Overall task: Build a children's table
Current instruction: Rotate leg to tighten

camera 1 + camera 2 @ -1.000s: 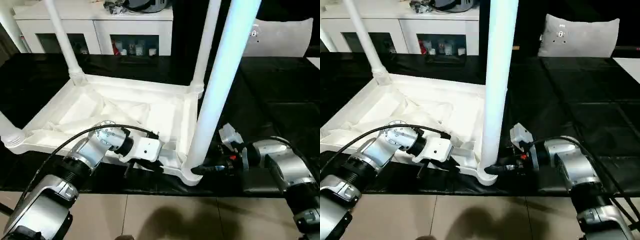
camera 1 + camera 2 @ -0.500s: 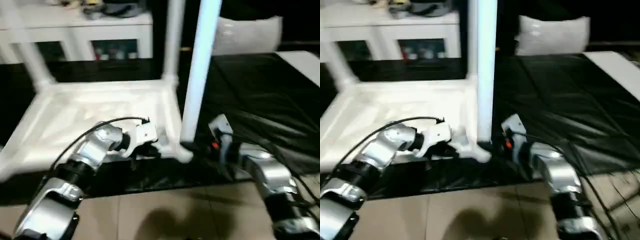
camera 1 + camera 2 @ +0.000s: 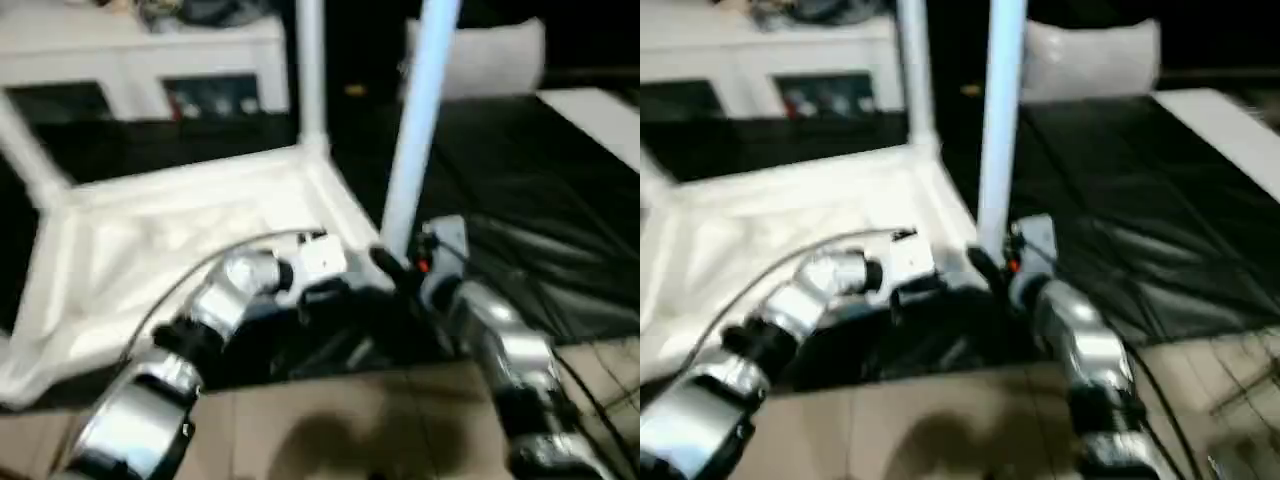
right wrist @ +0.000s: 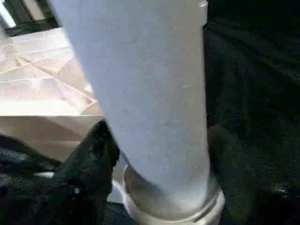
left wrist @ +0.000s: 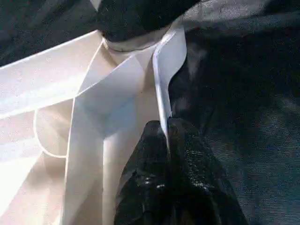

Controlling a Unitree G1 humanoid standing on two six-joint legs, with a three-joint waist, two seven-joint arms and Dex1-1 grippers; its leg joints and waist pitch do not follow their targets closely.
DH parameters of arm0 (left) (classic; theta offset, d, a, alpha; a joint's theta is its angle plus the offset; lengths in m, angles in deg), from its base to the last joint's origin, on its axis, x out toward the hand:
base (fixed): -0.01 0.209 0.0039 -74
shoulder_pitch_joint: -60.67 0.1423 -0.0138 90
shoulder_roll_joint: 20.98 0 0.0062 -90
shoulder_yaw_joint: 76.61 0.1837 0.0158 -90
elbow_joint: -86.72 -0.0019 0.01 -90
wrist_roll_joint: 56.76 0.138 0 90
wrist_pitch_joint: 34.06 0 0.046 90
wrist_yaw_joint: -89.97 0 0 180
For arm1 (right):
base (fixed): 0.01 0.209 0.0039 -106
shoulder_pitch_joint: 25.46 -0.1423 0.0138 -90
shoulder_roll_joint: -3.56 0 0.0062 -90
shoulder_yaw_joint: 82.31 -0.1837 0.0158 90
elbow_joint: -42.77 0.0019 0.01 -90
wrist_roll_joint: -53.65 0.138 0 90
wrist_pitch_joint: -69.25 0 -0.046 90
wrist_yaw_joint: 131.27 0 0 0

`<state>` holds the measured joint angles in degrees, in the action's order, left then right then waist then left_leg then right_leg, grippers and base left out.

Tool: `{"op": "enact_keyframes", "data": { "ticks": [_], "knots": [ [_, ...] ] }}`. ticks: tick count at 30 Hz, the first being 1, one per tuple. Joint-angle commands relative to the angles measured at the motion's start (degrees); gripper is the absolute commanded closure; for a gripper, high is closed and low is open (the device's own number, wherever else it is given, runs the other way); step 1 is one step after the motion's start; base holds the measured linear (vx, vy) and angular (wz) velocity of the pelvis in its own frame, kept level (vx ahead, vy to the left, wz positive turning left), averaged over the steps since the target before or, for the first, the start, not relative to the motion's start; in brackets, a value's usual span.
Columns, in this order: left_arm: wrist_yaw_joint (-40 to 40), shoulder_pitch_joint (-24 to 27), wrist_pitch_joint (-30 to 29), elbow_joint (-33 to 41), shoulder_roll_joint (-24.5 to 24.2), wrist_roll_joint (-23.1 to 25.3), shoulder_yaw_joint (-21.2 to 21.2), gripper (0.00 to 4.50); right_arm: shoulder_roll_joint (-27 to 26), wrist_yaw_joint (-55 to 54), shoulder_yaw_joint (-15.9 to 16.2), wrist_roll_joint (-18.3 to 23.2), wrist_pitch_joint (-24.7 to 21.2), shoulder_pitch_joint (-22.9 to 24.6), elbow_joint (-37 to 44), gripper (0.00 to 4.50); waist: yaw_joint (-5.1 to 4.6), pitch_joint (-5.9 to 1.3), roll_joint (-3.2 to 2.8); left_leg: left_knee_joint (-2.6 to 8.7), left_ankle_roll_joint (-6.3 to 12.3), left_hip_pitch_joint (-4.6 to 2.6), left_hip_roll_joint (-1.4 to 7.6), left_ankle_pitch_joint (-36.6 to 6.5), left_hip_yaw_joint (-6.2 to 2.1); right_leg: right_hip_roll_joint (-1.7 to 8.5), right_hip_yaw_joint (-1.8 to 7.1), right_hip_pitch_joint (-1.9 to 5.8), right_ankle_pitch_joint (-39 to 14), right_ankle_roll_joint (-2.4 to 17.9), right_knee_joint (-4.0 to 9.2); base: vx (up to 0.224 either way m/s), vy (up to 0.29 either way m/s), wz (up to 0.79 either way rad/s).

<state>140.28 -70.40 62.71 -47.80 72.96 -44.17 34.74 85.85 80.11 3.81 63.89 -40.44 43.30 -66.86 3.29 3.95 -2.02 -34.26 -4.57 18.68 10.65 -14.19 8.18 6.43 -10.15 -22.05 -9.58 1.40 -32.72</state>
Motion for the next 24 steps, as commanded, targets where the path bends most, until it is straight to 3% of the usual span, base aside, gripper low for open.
{"op": "enact_keyframes", "data": {
  "ticks": [1, 2, 3, 4, 5, 6, 7, 9, 10, 11, 12, 14, 16, 17, 18, 20, 21, 22, 24],
  "knots": [
    [-1.6, -0.6, 1.1, 0.3, -0.1, -0.3, -1.2, 4.5, 1.5, 3.6, 1.6, 0.7, -1.9, 2.0, 3.3, 0.98, 0.94, -4.63, 0.55, 4.05, 2.85, 0.96, 1.8, -3.0, -0.57, 3.9, 3.4, 2.72, -31.6, -3.9, 6.51, 0.08, 0.015, 0.02],
    [-1.4, -0.5, 1.4, 0.2, -0.1, -0.8, -1.6, 4.22, 2.2, 4.0, 1.6, 0.9, -1.9, 2.4, 4.1, 0.79, 0.95, -4.75, 0.29, 4.23, 2.97, 0.95, 2.38, -2.1, -0.58, 3.69, 3.79, 2.68, -25.5, -1.3, 5.73, 0.08, 0.015, 0.02],
    [-0.9, -0.2, 1.6, 0.7, -0.3, -1.5, -2.2, 4.06, 3.2, 4.9, 1.5, 1.4, -2.0, 3.0, 5.2, 0.74, 0.8, -4.65, 0.42, 4.48, 3.15, 1.23, 2.92, -2.0, -0.47, 3.0, 4.26, 2.48, -17.2, 3.6, 4.38, 0.069, 0.027, 0.09],
    [0.1, 0.7, 1.7, 2.0, -0.6, -2.5, -2.8, 3.95, 4.5, 6.5, 1.3, 2.5, -2.0, 3.9, 7.0, 0.7, 0.72, -5.07, 0.94, 4.38, 3.85, 1.33, 3.18, -0.9, -0.56, 3.08, 4.74, 2.9, -11.0, 7.1, 3.04, 0.075, 0.048, 0.04],
    [0.8, 1.7, 1.3, 3.6, -0.8, -3.7, -3.6, 3.95, 5.6, 7.9, 1.1, 3.4, -2.2, 4.7, 8.9, 0.7, 0.74, -5.26, 0.84, 4.06, 4.53, 1.3, 3.05, 0.7, -0.48, 3.11, 5.03, 2.76, -7.7, 8.9, 2.47, 0.075, 0.048, 0.04],
    [1.3, 2.6, 0.8, 4.9, -1.0, -4.7, -4.2, 3.95, 6.4, 9.1, 1.0, 4.0, -2.4, 5.4, 10.5, 0.7, 0.55, -5.76, 0.9, 3.43, 6.78, 1.98, 2.81, 6.0, -0.53, 3.19, 5.28, 3.2, -0.1, 11.8, 1.13, 0.071, 0.036, -0.01],
    [1.2, 3.8, 0.5, 6.7, -1.5, -5.5, -4.6, 3.67, 8.0, 11.6, 1.6, 5.0, -2.6, 6.5, 12.9, 0.33, 0.6, -6.08, 1.19, 2.52, 9.9, 1.98, 2.56, 11.7, -0.29, 3.16, 5.54, 2.88, 7.5, 14.3, 0.06, 0.076, 0.017, -0.03],
    [1.5, 5.2, -0.6, 9.0, -2.3, -6.1, -4.8, 3.58, 9.5, 13.4, 2.2, 5.7, -3.8, 7.5, 15.1, 0.31, 0.6, -5.92, 1.37, 1.92, 14.19, 2.38, 2.01, 14.4, 0.15, 3.04, 5.59, 2.55, 11.9, 16.3, -0.44, 0.07, 0.008, -0.02],
    [1.9, 7.1, -2.2, 12.4, -3.5, -6.6, -5.4, 3.58, 11.2, 15.5, 2.6, 6.8, -5.8, 8.6, 17.8, 0.31, 0.85, -5.96, 1.65, 1.77, 15.29, 2.85, 2.03, 13.2, 0.21, 3.49, 5.66, 3.07, 10.4, 16.0, -0.45, 0.0, 0.0, 0.0],
    [2.0, 8.1, -3.1, 14.0, -4.1, -6.8, -5.7, 3.53, 12.1, 16.4, 2.8, 7.3, -6.8, 9.1, 19.1, 0.22, 0.82, -5.72, 1.51, 1.8, 15.83, 3.08, 1.91, 11.7, 0.38, 3.3, 5.47, 2.75, 7.2, 15.0, -0.05, 0.0, 0.0, 0.0],
    [2.3, 10.1, -4.6, 17.5, -5.6, -7.3, -6.4, 3.46, 13.7, 18.2, 2.9, 8.4, -8.4, 10.0, 21.6, 0.1, 0.88, -5.7, 1.46, 1.91, 15.41, 3.05, 2.14, 10.6, 0.33, 3.35, 5.4, 2.93, 5.2, 14.7, 0.0, 0.0, 0.0, 0.0],
    [2.2, 12.4, -6.3, 21.7, -7.3, -7.8, -7.4, 3.26, 15.6, 20.4, 3.0, 9.6, -9.1, 11.0, 23.9, 0.0, 1.1, -5.16, 0.99, 2.12, 13.42, 2.83, 2.28, 6.1, 0.64, 3.21, 5.27, 2.35, -3.4, 12.8, 1.18, 0.0, 0.0, 0.0],
    [2.6, 15.6, -9.3, 27.6, -9.9, -8.2, -9.1, 3.13, 17.2, 22.4, 3.1, 11.3, -9.8, 11.8, 26.2, 0.0, 1.25, -4.58, 0.89, 2.84, 8.96, 2.68, 2.71, 0.3, 0.67, 3.06, 5.33, 2.3, -12.6, 10.3, 2.18, -0.025, -0.011, 0.0],
    [2.7, 16.6, -10.4, 29.4, -10.7, -8.5, -9.8, 3.08, 17.5, 23.0, 3.3, 11.9, -10.0, 12.0, 27.0, 0.0, 1.31, -4.33, 0.9, 2.92, 8.06, 2.59, 2.54, -1.4, 0.79, 2.92, 5.29, 2.09, -15.4, 9.3, 2.68, -0.051, -0.022, 0.01],
    [2.8, 18.8, -13.1, 33.5, -12.3, -9.2, -11.4, 2.9, 18.2, 24.4, 3.8, 13.3, -10.8, 12.4, 28.8, 0.0, 1.36, -4.19, 0.73, 3.29, 5.98, 2.3, 2.49, -4.4, 0.75, 2.86, 5.22, 2.12, -19.6, 7.8, 3.04, -0.054, -0.02, -0.02],
    [3.4, 21.2, -16.3, 37.9, -14.1, -10.6, -13.1, 2.76, 18.0, 24.7, 5.0, 13.2, -11.1, 12.1, 29.6, 0.0, 1.47, -3.9, 0.66, 3.59, 4.15, 2.15, 2.43, -6.8, 0.69, 2.71, 5.19, 1.91, -23.6, 5.9, 3.56, 0.0, 0.0, 0.0],
    [3.7, 22.3, -17.7, 39.9, -15.0, -11.1, -13.8, 2.7, 17.7, 24.7, 5.6, 13.1, -11.2, 11.9, 30.0, 0.0, 1.49, -3.49, 0.51, 3.72, 3.17, 1.72, 2.2, -9.2, 0.71, 2.79, 5.01, 1.6, -28.1, 4.6, 4.29, 0.0, 0.0, 0.0],
    [4.1, 23.9, -19.9, 42.6, -16.5, -11.7, -14.6, 2.6, 16.3, 23.7, 6.9, 12.3, -10.9, 10.8, 29.5, 0.0, 1.43, -3.09, 0.29, 3.71, 2.44, 0.83, 2.01, -12.2, 0.76, 2.74, 4.63, 1.04, -33.6, 3.1, 5.4, 0.0, 0.0, 0.0],
    [4.7, 25.3, -21.5, 44.8, -17.9, -12.1, -15.3, 2.47, 15.3, 23.0, 7.7, 11.8, -10.6, 10.0, 29.1, 0.0, 1.3, -3.17, 0.0, 4.03, 1.43, 0.71, 2.1, -14.0, 0.26, 2.82, 4.2, 1.6, -35.4, 1.7, 5.76, 0.0, 0.0, 0.0]
  ]
}}
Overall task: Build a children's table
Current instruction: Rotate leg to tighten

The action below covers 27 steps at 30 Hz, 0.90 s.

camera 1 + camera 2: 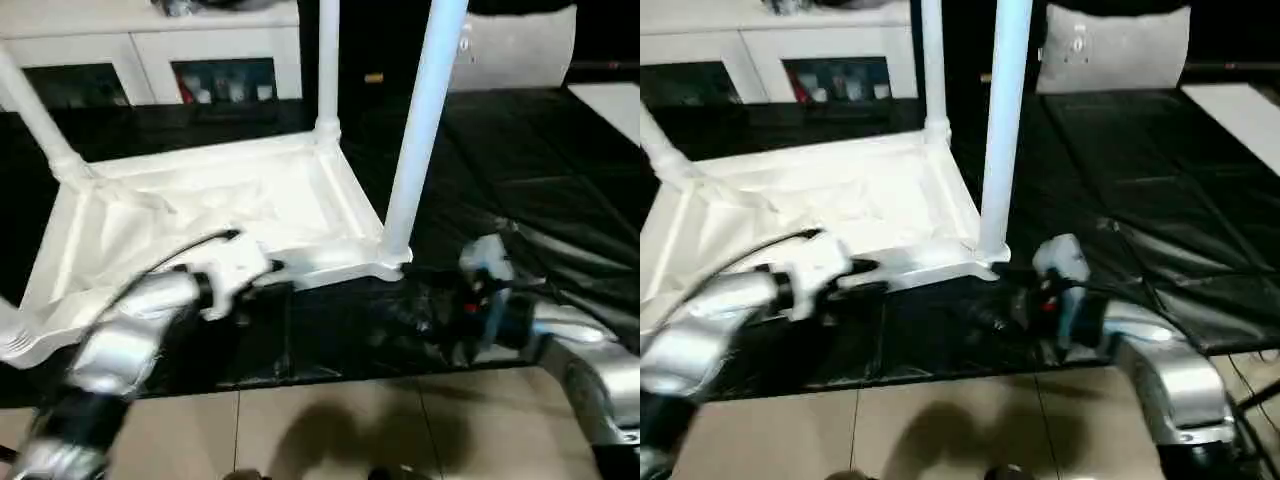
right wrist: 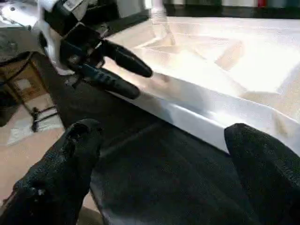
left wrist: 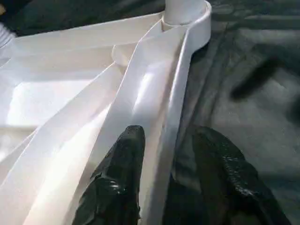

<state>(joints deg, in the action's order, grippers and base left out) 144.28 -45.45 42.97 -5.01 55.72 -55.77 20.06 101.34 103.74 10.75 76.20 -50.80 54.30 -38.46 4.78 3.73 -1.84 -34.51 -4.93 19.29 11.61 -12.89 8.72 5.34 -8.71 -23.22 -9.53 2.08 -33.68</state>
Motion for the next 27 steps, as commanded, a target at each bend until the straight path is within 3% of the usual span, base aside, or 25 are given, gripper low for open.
{"op": "enact_keyframes", "data": {
  "ticks": [1, 2, 4, 5, 6, 7, 11, 14, 19, 21, 27],
  "knots": [
    [1.7, 2.1, -3.7, 4.0, -2.4, -0.9, -1.2, 2.47, -1.8, -1.9, 1.6, -1.5, 0.8, -2.1, -0.7, 0.0, -0.29, -2.96, -0.25, 4.54, 1.56, -0.09, 1.2, -16.0, -0.35, 3.68, 2.57, 2.77, -34.6, 0.4, 7.01, 0.0, 0.0, 0.0],
    [3.0, 4.0, -6.0, 6.2, -4.4, -1.4, -1.7, 2.37, -3.6, -3.5, 2.6, -2.8, 2.0, -3.4, -2.5, 0.0, -0.36, -2.91, -0.15, 4.69, 1.41, -0.24, 1.22, -16.4, -0.42, 3.58, 2.53, 2.76, -34.2, 0.4, 7.05, 0.0, 0.0, 0.0],
    [6.4, 8.7, -11.4, 11.5, -9.4, -2.7, -2.4, 2.2, -8.3, -7.4, 5.4, -6.3, 5.3, -6.9, -8.3, 0.0, -1.09, -2.93, -0.67, 5.35, 0.48, 0.02, 1.62, -18.3, -1.03, 3.75, 2.73, 2.99, -31.8, 1.8, 6.31, 0.0, 0.0, 0.0],
    [6.4, 8.7, -11.4, 11.5, -9.4, -2.7, -2.4, 2.11, -8.3, -7.4, 5.4, -6.3, 5.3, -6.9, -8.3, 0.0, -1.43, -2.85, -0.67, 5.41, 0.45, 0.07, 1.55, -19.3, -1.06, 3.67, 2.74, 2.97, -31.5, 2.2, 6.22, 0.0, 0.0, 0.0],
    [7.0, 9.5, -13.0, 12.6, -10.4, -3.1, -2.5, 2.11, -9.8, -8.5, 6.2, -7.1, 6.1, -8.0, -10.3, 0.0, -1.62, -3.04, -0.63, 5.22, 0.44, -0.46, 1.4, -19.5, -0.8, 3.62, 3.03, 2.67, -30.8, 2.9, 6.31, 0.0, 0.0, 0.0],
    [7.3, 10.2, -15.3, 13.8, -11.4, -3.4, -2.4, 2.03, -11.7, -10.0, 7.2, -8.2, 7.3, -9.7, -13.4, 0.0, -1.53, -3.16, -0.84, 5.2, 0.27, -0.77, 1.5, -18.5, -0.68, 3.61, 3.54, 2.35, -28.2, 4.7, 5.9, 0.0, 0.0, 0.0],
    [7.4, 11.0, -16.2, 10.9, -13.5, -1.7, -0.5, 1.68, -17.2, -18.5, 7.6, -11.9, 9.3, -15.6, -23.4, 0.0, -1.44, -3.49, -1.26, 5.48, -0.48, -0.22, 1.55, -15.5, -0.61, 3.26, 4.21, 2.91, -19.4, 8.3, 4.34, 0.0, 0.0, 0.0],
    [5.5, 10.4, -14.5, 6.6, -13.6, 1.0, 1.4, 1.55, -20.5, -25.7, 5.6, -13.5, 11.1, -19.2, -30.4, 0.0, -1.43, -3.72, -1.32, 5.29, -0.94, -0.15, 1.37, -13.2, -0.38, 3.2, 4.52, 2.95, -15.8, 9.3, 3.86, 0.0, 0.0, 0.0],
    [0.8, 8.1, -12.9, 2.7, -12.6, 3.1, 1.5, 1.21, -23.9, -38.0, -1.3, -12.8, 16.4, -23.8, -41.6, 0.0, -1.21, -4.23, -1.2, 4.84, -1.0, 0.41, 1.03, -7.0, -0.18, 3.44, 4.84, 3.64, -9.1, 11.3, 2.6, 0.0, 0.0, 0.0],
    [0.0, 8.8, -12.7, 2.8, -13.0, 3.2, 1.0, 1.02, -23.7, -40.3, -3.1, -12.3, 17.2, -24.6, -43.6, 0.0, -1.2, -4.24, -1.29, 4.81, -0.92, 0.34, 1.15, -7.1, -0.14, 3.47, 4.79, 3.69, -9.5, 11.3, 2.56, 0.0, 0.0, 0.0],
    [-3.3, 8.5, -10.8, 0.1, -12.5, 4.5, 0.3, 0.53, -19.7, -45.4, -8.9, -11.3, 21.8, -28.3, -50.8, 0.0, -1.08, -3.86, -1.18, 4.88, -0.74, -0.09, 1.07, -12.2, -0.01, 3.33, 4.53, 3.36, -18.1, 9.1, 3.66, 0.0, 0.0, 0.0]
  ]
}}
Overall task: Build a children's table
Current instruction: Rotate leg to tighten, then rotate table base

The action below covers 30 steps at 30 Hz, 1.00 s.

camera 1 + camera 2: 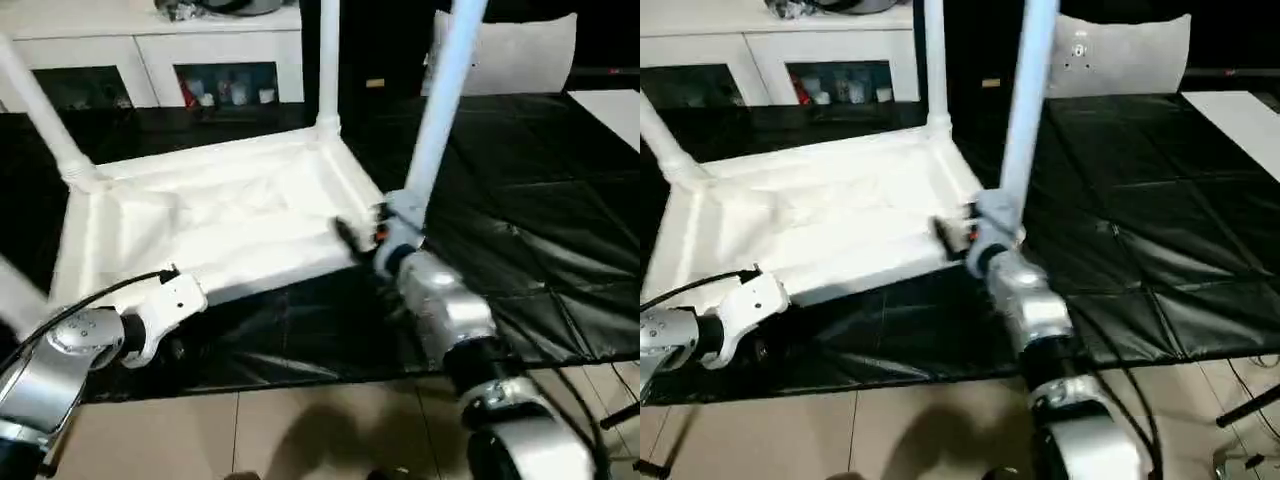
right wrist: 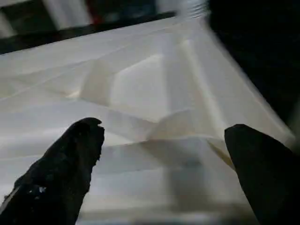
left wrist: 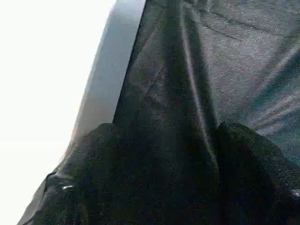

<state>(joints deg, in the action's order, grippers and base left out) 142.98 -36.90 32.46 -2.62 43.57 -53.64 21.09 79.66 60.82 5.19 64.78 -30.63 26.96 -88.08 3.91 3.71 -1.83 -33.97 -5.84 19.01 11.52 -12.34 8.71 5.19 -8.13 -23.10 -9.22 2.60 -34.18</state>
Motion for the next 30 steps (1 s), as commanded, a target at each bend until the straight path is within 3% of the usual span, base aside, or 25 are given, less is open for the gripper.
{"op": "enact_keyframes", "data": {
  "ticks": [1, 3, 4, 7, 10, 15, 18, 19, 20, 23, 26, 27, 29, 30],
  "knots": [
    [-2.3, -0.3, 0.0, -2.6, -0.2, 2.3, -0.7, 0.45, 2.3, -2.8, -3.9, 0.1, 2.5, -1.5, -2.3, 0.0, -0.05, -3.83, -1.14, 4.25, 0.22, 0.09, 1.13, -13.0, 0.1, 3.5, 3.95, 3.16, -19.2, 8.4, 4.35, 0.0, 0.0, 0.0],
    [-4.3, -1.2, 1.1, -4.1, 1.0, 2.4, -0.9, 0.35, 5.3, -4.1, -6.3, 0.6, 4.5, -3.4, -6.0, 0.0, -0.02, -3.82, -0.97, 4.17, 0.48, 0.09, 1.03, -13.3, 0.15, 3.47, 3.79, 3.15, -21.1, 7.9, 4.52, 0.0, 0.0, 0.0],
    [-5.2, -1.5, 1.6, -4.7, 1.5, 2.3, -1.0, 0.26, 6.6, -4.5, -7.1, 0.7, 5.4, -4.2, -7.5, 0.0, 0.32, -3.95, -0.96, 3.98, 0.59, -0.17, 1.05, -12.8, 0.29, 3.46, 3.84, 2.97, -21.2, 7.8, 4.66, 0.0, 0.0, 0.0],
    [-7.1, -2.3, 2.6, -5.8, 2.4, 2.5, -0.6, 0.08, 10.2, -4.9, -8.9, 1.0, 7.1, -6.0, -10.8, 0.0, 1.0, -4.05, -0.57, 3.88, 0.95, -0.1, 1.11, -11.6, 0.5, 3.34, 3.82, 2.89, -20.3, 7.8, 4.41, 0.0, 0.0, 0.0],
    [-8.1, -3.0, 2.7, -5.5, 2.8, 2.5, -0.9, 0.08, 12.8, -5.1, -10.0, 1.2, 8.6, -7.1, -13.4, 0.0, 0.85, -3.92, -0.16, 3.84, 1.47, 0.53, 0.82, -12.4, 0.44, 3.28, 3.41, 3.31, -23.1, 6.4, 4.63, 0.0, 0.0, 0.0],
    [-11.8, -4.0, 3.9, -5.9, 5.1, 2.5, -2.1, 0.08, 16.8, -4.4, -11.6, 1.3, 10.5, -7.8, -16.6, 0.0, 0.91, -3.93, 0.11, 3.31, 2.7, 0.21, 0.45, -11.8, 0.79, 3.24, 3.02, 2.78, -27.4, 4.6, 5.55, 0.0, 0.0, 0.0],
    [-14.7, -4.0, 4.9, -5.3, 7.5, 1.7, -2.7, 0.08, 16.9, -2.0, -11.6, 1.5, 10.4, -7.1, -16.6, 0.0, 0.79, -3.9, 0.22, 3.25, 3.07, 0.65, 0.42, -12.2, 0.66, 3.11, 2.5, 2.99, -28.3, 3.8, 5.65, 0.0, 0.0, 0.0],
    [-15.6, -3.9, 4.8, -4.7, 8.7, 1.2, -2.9, 0.08, 16.6, -1.0, -11.4, 1.5, 10.1, -6.7, -16.2, 0.0, 0.83, -3.96, 0.14, 3.16, 3.16, 0.51, 0.53, -12.2, 0.69, 3.15, 2.42, 2.85, -28.3, 3.8, 5.77, 0.0, 0.0, 0.0],
    [-17.2, -3.7, 3.5, -2.5, 11.9, -0.6, -3.3, 0.08, 15.7, 1.2, -10.4, 1.1, 9.8, -5.9, -15.8, 0.0, 0.9, -3.99, 0.09, 3.18, 3.19, 0.49, 0.61, -12.2, 0.62, 3.21, 2.4, 2.84, -28.1, 3.9, 5.74, 0.0, 0.0, 0.0],
    [-18.6, -3.5, 2.8, -1.0, 14.0, -1.3, -3.5, 0.08, 15.0, 2.8, -9.5, 0.5, 9.6, -5.5, -15.7, 0.0, 0.95, -4.26, 0.09, 3.21, 3.42, 0.86, 1.14, -11.8, 0.43, 3.31, 2.5, 2.94, -24.7, 5.8, 5.14, 0.0, 0.0, 0.0],
    [-20.3, -1.1, 2.3, 3.6, 18.3, -4.1, -4.1, 0.08, 11.9, 7.4, -7.0, 0.5, 9.4, -5.0, -14.4, 0.0, 1.05, -4.4, 0.52, 3.19, 4.18, 1.42, 1.29, -9.0, 0.42, 3.4, 2.86, 3.25, -19.5, 7.7, 4.28, 0.0, 0.0, 0.0],
    [-20.4, -0.6, 2.3, 4.2, 18.7, -4.5, -4.1, 0.08, 11.4, 8.2, -6.6, 0.5, 9.4, -5.0, -14.2, 0.0, 1.0, -4.65, 0.52, 3.12, 4.65, 2.06, 1.37, -6.7, 0.26, 3.52, 2.9, 3.71, -16.7, 8.7, 3.64, 0.0, 0.0, 0.0],
    [-21.6, 1.4, 1.6, 5.9, 19.3, -4.8, -5.0, 0.08, 10.2, 9.8, -5.1, -0.4, 9.8, -5.0, -13.9, 0.0, 1.01, -5.04, 0.4, 2.74, 5.87, 1.92, 1.42, -3.4, 0.36, 3.31, 3.15, 3.32, -11.5, 10.5, 2.92, 0.0, 0.0, 0.0],
    [-21.9, 1.7, 1.4, 6.2, 19.5, -4.8, -5.2, 0.08, 10.0, 10.0, -4.9, -0.6, 9.8, -5.0, -13.9, 0.0, 0.85, -5.05, 0.67, 2.59, 6.85, 2.44, 1.37, -1.5, 0.38, 3.22, 3.23, 3.53, -8.5, 11.3, 2.34, 0.0, 0.0, 0.0]
  ]
}}
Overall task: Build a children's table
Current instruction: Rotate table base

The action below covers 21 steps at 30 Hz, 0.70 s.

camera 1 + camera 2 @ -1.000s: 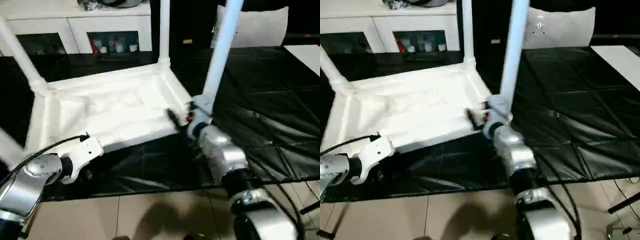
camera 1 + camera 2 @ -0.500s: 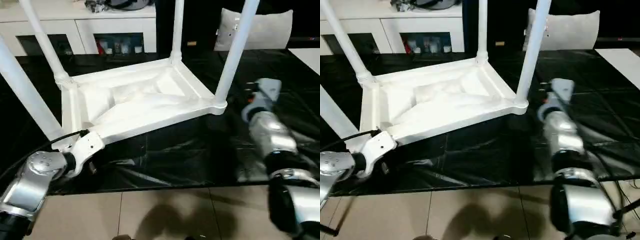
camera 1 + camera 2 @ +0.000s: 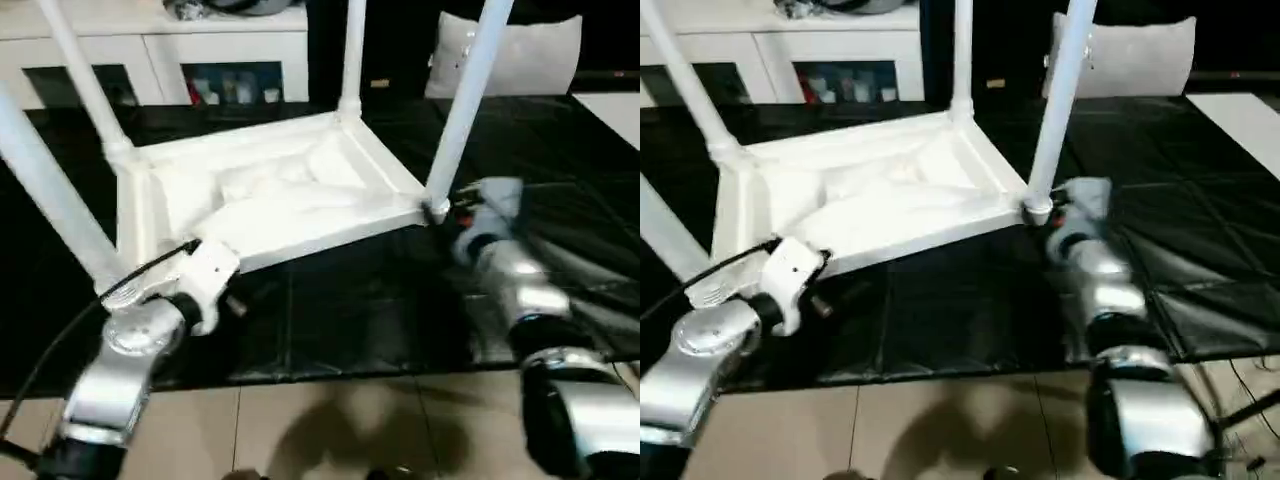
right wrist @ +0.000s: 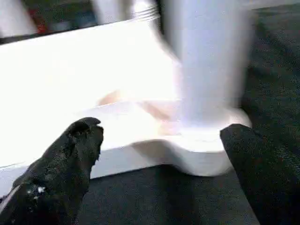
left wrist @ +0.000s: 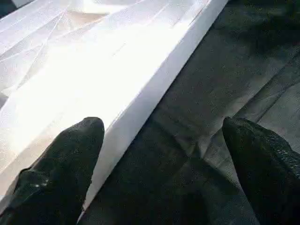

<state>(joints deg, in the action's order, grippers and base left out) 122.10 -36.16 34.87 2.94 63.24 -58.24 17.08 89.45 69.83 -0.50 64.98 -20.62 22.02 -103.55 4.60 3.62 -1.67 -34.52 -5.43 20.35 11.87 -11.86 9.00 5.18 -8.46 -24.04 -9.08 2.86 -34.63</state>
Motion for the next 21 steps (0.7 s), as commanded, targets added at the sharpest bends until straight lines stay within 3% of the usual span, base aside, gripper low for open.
{"op": "enact_keyframes", "data": {
  "ticks": [1, 2, 4, 7, 10, 15, 21],
  "knots": [
    [-1.9, 1.9, -1.6, 1.6, 0.3, -0.2, -1.8, 0.08, -0.3, 1.8, 1.4, -1.2, 0.0, -0.1, 1.7, 0.0, 0.25, -4.77, 0.46, 2.98, 7.36, 0.79, 0.92, -1.8, 0.34, 3.1, 3.63, 3.95, -8.2, 11.4, 2.98, 0.0, 0.0, 0.0],
    [-3.0, 3.3, -2.1, 2.8, 0.7, -0.2, -2.7, 0.08, -1.0, 2.3, 1.9, -1.7, 0.5, -0.6, 1.1, 0.0, 0.14, -4.49, 0.76, 2.99, 7.72, 0.88, 0.89, -2.2, 0.45, 3.08, 3.67, 3.8, -8.7, 11.5, 3.17, 0.0, 0.0, 0.0],
    [-4.6, 5.2, -2.8, 4.6, 1.2, -0.1, -3.8, 0.08, -1.7, 2.5, 2.5, -2.5, 1.5, -1.7, -0.2, 0.0, 0.44, -4.2, 0.57, 3.13, 7.58, 0.8, 0.91, -3.4, 0.47, 3.17, 3.58, 3.85, -12.2, 10.6, 3.57, 0.0, 0.0, 0.0],
    [-5.6, 8.0, -2.6, 5.6, 1.5, -1.0, -5.8, 0.08, -2.7, 2.5, 2.7, -3.1, 3.6, -5.0, -3.2, 0.0, 0.48, -3.66, 0.81, 3.5, 6.46, 0.63, 1.11, -6.3, 0.39, 3.24, 3.48, 3.56, -16.8, 9.4, 4.0, 0.0, 0.0, 0.0],
    [-5.7, 9.9, -2.8, 6.2, 0.8, -1.5, -6.9, 0.08, -3.0, 0.6, 2.0, -2.9, 5.6, -7.5, -5.6, 0.0, 0.47, -3.22, 0.62, 3.84, 5.23, 0.3, 1.23, -9.3, 0.27, 3.1, 3.5, 3.27, -19.6, 8.0, 4.47, 0.0, 0.0, 0.0],
    [-5.5, 12.2, -3.3, 6.0, -1.2, -1.9, -10.1, 0.08, -3.0, -7.4, -1.7, -1.9, 10.1, -12.2, -9.5, 0.0, 0.39, -3.14, 0.47, 4.02, 3.63, -0.04, 1.21, -10.6, 0.16, 3.22, 3.68, 3.28, -19.0, 7.8, 4.22, 0.0, 0.0, 0.0],
    [0.5, 14.7, -2.4, 5.7, -5.5, -5.5, -13.4, 0.08, -0.9, -13.2, -6.6, 1.3, 10.8, -15.0, -13.2, 0.0, 0.42, -3.17, 0.34, 4.07, 4.07, 0.02, 1.15, -10.4, 0.13, 3.25, 3.8, 3.35, -16.4, 8.9, 3.66, 0.0, 0.0, 0.0]
  ]
}}
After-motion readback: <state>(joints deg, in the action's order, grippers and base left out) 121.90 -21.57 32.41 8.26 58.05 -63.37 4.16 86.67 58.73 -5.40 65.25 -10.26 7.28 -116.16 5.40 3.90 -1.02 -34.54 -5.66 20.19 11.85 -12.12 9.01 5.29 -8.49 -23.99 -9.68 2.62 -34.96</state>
